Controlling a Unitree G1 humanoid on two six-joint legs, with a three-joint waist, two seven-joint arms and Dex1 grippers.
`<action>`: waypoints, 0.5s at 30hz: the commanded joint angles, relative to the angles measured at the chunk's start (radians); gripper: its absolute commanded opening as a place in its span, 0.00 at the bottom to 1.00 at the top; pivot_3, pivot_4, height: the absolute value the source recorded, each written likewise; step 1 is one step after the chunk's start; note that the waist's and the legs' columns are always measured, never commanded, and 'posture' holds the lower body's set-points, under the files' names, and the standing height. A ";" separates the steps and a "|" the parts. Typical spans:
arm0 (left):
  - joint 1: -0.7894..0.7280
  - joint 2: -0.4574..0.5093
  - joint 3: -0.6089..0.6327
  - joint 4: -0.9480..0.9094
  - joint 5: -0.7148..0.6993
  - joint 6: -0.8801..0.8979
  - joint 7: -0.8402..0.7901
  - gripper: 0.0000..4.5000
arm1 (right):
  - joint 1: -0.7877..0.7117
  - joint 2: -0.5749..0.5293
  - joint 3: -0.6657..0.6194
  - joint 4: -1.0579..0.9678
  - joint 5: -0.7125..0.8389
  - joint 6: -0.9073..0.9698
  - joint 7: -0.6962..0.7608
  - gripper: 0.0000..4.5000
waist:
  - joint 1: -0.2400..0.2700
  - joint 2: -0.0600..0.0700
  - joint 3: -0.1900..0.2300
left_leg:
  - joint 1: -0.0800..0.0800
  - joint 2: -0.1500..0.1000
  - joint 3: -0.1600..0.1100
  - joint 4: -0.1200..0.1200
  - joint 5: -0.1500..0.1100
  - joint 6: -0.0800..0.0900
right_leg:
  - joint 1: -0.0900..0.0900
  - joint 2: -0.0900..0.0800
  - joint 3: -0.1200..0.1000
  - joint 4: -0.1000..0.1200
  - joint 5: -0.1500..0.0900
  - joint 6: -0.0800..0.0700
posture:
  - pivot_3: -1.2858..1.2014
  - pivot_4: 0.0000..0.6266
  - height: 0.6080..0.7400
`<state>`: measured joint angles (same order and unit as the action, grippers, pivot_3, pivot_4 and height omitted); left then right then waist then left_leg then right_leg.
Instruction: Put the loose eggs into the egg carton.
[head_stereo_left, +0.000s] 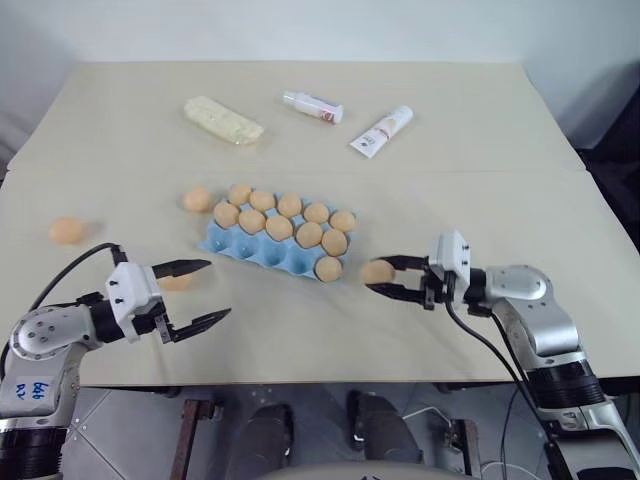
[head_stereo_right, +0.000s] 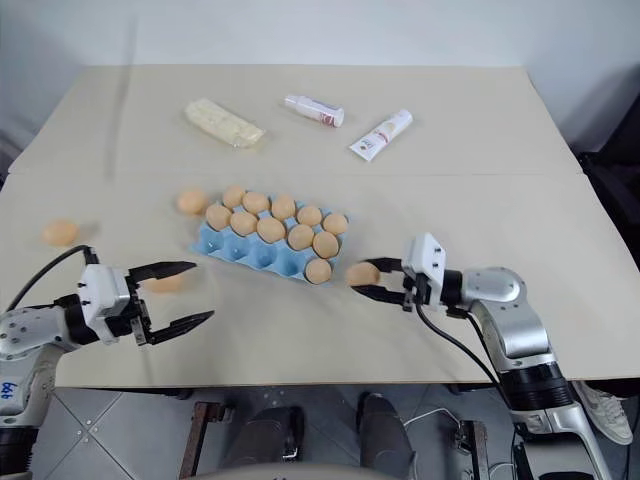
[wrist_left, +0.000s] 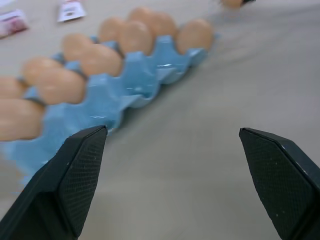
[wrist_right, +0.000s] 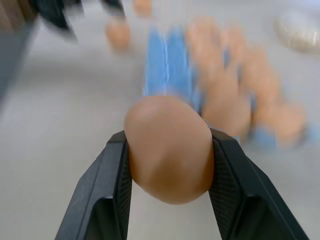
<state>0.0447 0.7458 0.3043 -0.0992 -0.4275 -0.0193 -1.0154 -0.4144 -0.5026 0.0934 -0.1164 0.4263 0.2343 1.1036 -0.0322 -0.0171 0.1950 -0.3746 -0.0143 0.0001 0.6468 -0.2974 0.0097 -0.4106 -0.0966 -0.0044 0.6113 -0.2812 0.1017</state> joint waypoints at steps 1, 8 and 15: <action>0.032 -0.010 0.051 0.003 -0.013 0.002 0.029 1.00 | -0.076 0.062 0.074 -0.054 -0.024 0.072 -0.076 0.38 | 0.000 0.000 0.000 | 0.000 0.000 0.000 0.000 0.000 0.000 | 0.000 0.000 0.000 0.000 0.000 0.000 | 0.52 0.24 1.00; 0.065 -0.028 0.060 -0.031 -0.006 0.004 0.066 1.00 | -0.214 0.208 0.204 0.177 -0.216 -0.033 -0.180 0.38 | 0.007 0.000 0.000 | -0.002 0.000 -0.001 -0.001 0.000 0.000 | -0.002 -0.001 -0.002 -0.001 -0.001 -0.001 | 0.52 0.24 1.00; 0.095 -0.032 0.079 -0.074 -0.019 0.012 0.094 1.00 | -0.211 0.217 0.193 0.206 -0.212 -0.068 -0.146 0.74 | 0.000 0.000 0.000 | -0.003 -0.001 0.001 -0.001 -0.004 0.001 | -0.003 -0.002 -0.005 -0.002 -0.001 -0.001 | 0.52 0.24 1.00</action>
<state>0.1296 0.7183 0.3483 -0.1379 -0.4279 -0.0026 -0.9293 -0.6194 -0.2896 0.3060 0.1229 0.2001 0.1936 0.9485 -0.0319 -0.0173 0.1949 -0.3780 -0.0145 0.0013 0.6458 -0.3014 0.0106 -0.4138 -0.0978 -0.0094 0.6093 -0.2818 0.1005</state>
